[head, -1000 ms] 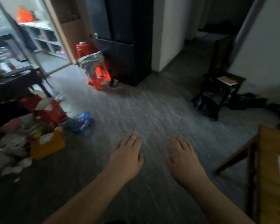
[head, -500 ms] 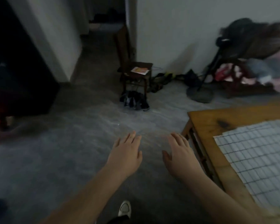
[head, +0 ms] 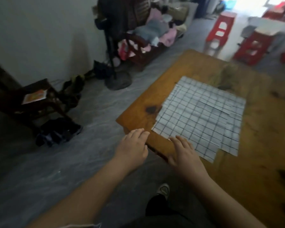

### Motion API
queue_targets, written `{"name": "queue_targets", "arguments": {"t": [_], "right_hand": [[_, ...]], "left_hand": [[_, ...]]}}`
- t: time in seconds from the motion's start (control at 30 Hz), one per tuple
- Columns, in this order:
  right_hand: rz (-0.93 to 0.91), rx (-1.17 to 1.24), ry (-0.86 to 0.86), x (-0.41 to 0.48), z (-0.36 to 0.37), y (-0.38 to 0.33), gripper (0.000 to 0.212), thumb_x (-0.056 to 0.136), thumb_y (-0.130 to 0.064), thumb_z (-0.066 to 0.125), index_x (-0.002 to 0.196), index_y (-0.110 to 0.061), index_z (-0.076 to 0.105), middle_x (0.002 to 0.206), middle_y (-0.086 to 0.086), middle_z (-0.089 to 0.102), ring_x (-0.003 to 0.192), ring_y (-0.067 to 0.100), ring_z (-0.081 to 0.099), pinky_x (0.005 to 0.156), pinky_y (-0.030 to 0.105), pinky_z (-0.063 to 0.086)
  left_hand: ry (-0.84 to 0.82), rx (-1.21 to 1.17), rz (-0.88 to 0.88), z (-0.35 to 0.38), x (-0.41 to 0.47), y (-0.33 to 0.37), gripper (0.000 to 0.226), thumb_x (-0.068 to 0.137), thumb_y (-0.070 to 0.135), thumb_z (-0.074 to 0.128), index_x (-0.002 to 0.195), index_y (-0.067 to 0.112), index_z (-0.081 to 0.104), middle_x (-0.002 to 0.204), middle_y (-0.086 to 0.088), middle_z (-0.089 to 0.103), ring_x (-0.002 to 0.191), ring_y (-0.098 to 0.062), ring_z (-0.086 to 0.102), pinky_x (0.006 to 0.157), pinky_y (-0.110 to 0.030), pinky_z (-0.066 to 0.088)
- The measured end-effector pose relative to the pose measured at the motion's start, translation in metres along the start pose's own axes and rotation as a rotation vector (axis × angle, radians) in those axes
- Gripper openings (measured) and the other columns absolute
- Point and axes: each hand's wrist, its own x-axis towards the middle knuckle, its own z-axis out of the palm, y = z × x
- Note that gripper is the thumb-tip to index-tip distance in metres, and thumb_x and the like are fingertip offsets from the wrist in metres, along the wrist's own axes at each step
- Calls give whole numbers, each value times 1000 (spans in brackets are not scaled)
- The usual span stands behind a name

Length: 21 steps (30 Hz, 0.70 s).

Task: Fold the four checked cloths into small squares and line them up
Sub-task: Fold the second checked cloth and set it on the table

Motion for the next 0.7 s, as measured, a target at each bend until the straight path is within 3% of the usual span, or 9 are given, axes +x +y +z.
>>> {"name": "queue_targets", "arguments": {"t": [0.3,0.47,0.6,0.7], "right_hand": [[297,31,-114,64,36,137,62,99,-30,52,156,-25,27,163,-1,26,152,18,18,123,39,19],[386,-15,-147,67,68,169,69,100,-37,46,159,-25,13,168,3,10,155,23,4,125,40,8],[370,-85,-93,52,93,170,70,103,-44,39,161,-26,5,169,3,3,155,20,-6,122,37,-8],[398,-97,-75,33,107,159,66,102,-48,37,159,-28,13,168,1,9,155,19,0,125,43,-3]], "left_hand": [[-333,149,269,91,143,31,54,95,25,50,148,19,38,150,-4,42,137,-21,37,115,-37,32],[-503,174,273,127,169,15,65,100,32,49,157,20,21,165,-5,18,153,-24,10,125,-41,14],[-513,186,353,143,169,-10,70,101,45,46,159,23,15,167,-2,11,154,-23,5,124,-39,7],[-452,191,430,149,157,-30,69,97,51,51,155,25,26,164,-1,23,152,-24,15,122,-43,17]]}}
